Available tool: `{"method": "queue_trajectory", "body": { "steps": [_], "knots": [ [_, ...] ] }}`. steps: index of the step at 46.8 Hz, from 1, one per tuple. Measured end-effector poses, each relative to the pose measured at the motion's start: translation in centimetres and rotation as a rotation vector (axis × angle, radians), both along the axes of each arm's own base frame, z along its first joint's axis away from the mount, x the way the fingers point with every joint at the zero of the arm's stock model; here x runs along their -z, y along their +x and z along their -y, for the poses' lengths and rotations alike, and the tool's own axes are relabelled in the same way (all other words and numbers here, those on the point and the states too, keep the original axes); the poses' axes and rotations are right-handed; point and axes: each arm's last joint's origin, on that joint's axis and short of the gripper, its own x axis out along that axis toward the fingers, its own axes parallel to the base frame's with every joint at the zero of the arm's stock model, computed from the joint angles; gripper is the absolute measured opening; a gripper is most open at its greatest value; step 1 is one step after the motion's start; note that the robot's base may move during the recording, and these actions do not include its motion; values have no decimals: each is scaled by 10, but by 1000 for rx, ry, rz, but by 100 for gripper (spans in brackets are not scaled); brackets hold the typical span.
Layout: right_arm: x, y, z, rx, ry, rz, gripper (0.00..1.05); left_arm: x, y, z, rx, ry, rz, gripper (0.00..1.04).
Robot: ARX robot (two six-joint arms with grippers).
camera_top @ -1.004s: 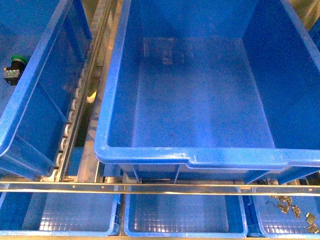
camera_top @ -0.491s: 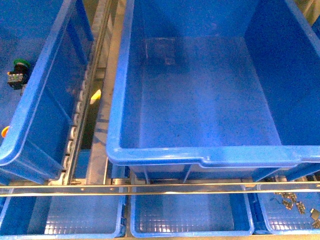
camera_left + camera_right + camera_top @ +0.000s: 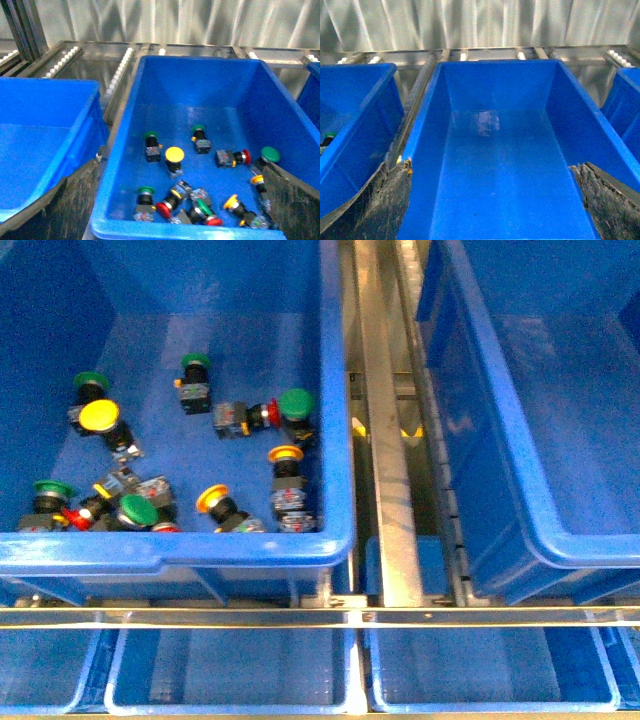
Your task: Pick red and yellow buttons and place in box
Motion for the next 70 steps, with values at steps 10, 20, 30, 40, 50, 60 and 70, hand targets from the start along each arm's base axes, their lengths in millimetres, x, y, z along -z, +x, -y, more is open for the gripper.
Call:
{"method": "queue_trajectory", "body": {
  "steps": [10, 20, 30, 40, 50, 60, 70],
  "knots": [
    [0, 0, 0, -11, -1, 0, 99, 0, 0, 0, -6, 0, 0, 97],
    [0, 0, 0, -4, 0, 0, 99, 0, 0, 0, -2, 0, 0, 97],
    [0, 0, 0, -6, -1, -1, 99, 0, 0, 0, -3, 0, 0, 97],
    [0, 0, 0, 4, 0, 0, 99, 0, 0, 0, 3, 2, 0, 97],
    [0, 0, 0, 1, 0, 0, 99, 0, 0, 0, 0, 2, 0, 97],
    [0, 0, 0, 1, 0, 0, 99, 0, 0, 0, 0, 2, 0, 97],
    [0, 0, 0, 0, 0, 0, 99, 1, 2, 2, -64, -126, -197, 97]
  ]
}}
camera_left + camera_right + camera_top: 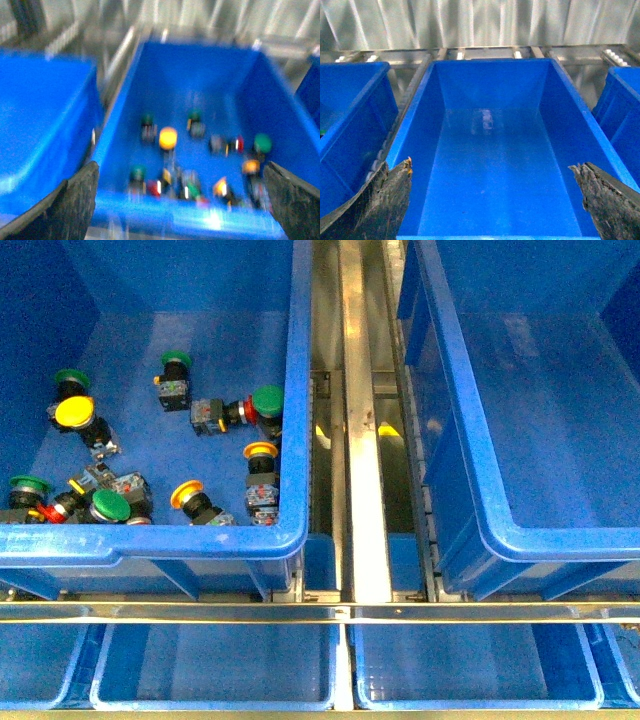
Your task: Pick red and yellow buttons and place in box
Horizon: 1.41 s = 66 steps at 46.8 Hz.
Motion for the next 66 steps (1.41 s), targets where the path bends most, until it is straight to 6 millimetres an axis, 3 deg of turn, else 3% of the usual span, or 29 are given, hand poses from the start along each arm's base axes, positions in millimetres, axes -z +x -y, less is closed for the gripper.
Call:
{"method": "queue_trajectory", "body": {
  "steps": [3, 6, 13, 18, 24, 28, 35, 55, 66],
  "knots": [
    [0, 0, 0, 1, 0, 0, 99, -6, 9, 5, -74, -124, -173, 97],
    [0, 0, 0, -2, 0, 0, 99, -16, 23, 11, -118, -221, -222, 97],
    [0, 0, 0, -2, 0, 0, 99, -49, 80, 29, -181, -420, -197, 97],
    [0, 0, 0, -2, 0, 0, 99, -51, 125, 37, -184, -467, -216, 97],
    [0, 0, 0, -2, 0, 0, 99, -32, 175, 38, -240, -459, -292, 97],
    [0, 0, 0, -2, 0, 0, 99, -8, 205, 39, -258, -440, -373, 97],
    [0, 0, 0, -2, 0, 0, 99, 25, 240, 44, -224, -376, -459, 97],
    [0, 0, 0, -2, 0, 0, 99, 74, 287, 20, -220, -292, -527, 97],
    [0, 0, 0, -2, 0, 0, 99, 93, 312, 25, -168, -274, -550, 97]
  ]
}}
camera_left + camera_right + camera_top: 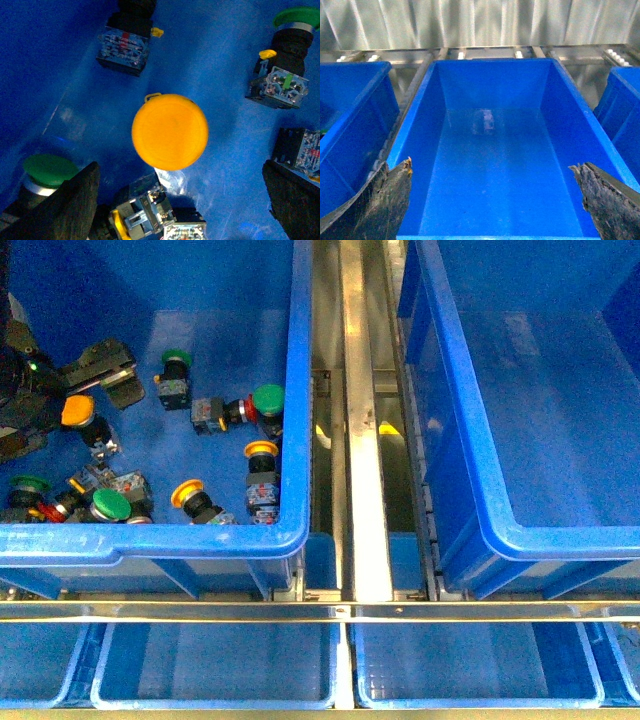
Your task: Pick red and yellow buttons and place in box
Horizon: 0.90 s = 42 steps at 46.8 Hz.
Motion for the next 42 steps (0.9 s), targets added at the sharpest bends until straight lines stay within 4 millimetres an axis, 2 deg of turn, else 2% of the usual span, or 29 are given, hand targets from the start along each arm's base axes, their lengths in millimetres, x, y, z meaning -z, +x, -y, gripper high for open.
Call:
{"method": "queue_trajectory", "body": {
  "steps": [11, 33, 42],
  "knots": [
    [0, 0, 0, 0, 0, 0, 99, 8, 22, 2, 14, 13, 10, 97],
    [0, 0, 0, 0, 0, 0, 99, 14, 37, 1, 35, 16, 8, 97],
    [0, 0, 0, 0, 0, 0, 99, 14, 38, -1, 35, 13, 7, 72]
  ]
}}
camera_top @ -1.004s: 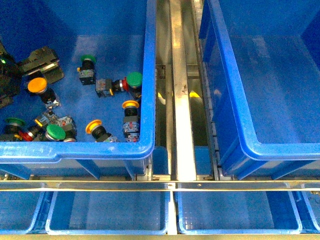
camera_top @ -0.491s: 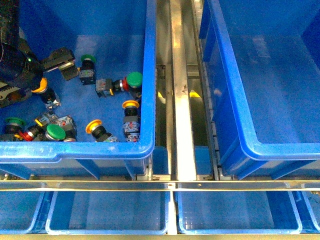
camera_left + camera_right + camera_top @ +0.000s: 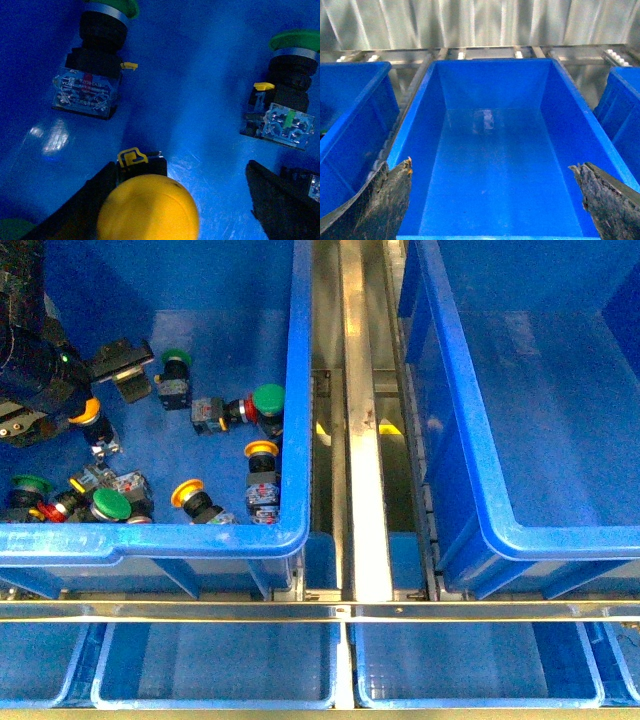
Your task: Pick red and yellow buttons and place in box
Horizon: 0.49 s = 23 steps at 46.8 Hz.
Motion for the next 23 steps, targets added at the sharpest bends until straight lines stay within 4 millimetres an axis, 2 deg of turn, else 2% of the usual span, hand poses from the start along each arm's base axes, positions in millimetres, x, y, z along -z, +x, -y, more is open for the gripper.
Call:
{"method": "queue_trajectory", "body": {
  "steps": [5, 10, 12, 23],
  "knots": [
    [0, 0, 0, 0, 0, 0, 99, 0, 0, -1, -3, 0, -1, 58],
    [0, 0, 0, 0, 0, 0, 99, 0, 0, -4, -6, -2, -1, 39],
    [0, 0, 0, 0, 0, 0, 99, 0, 0, -4, -7, -4, -1, 35],
    [0, 0, 0, 0, 0, 0, 99, 1, -1, -6, -5, -21, -4, 34]
  ]
}}
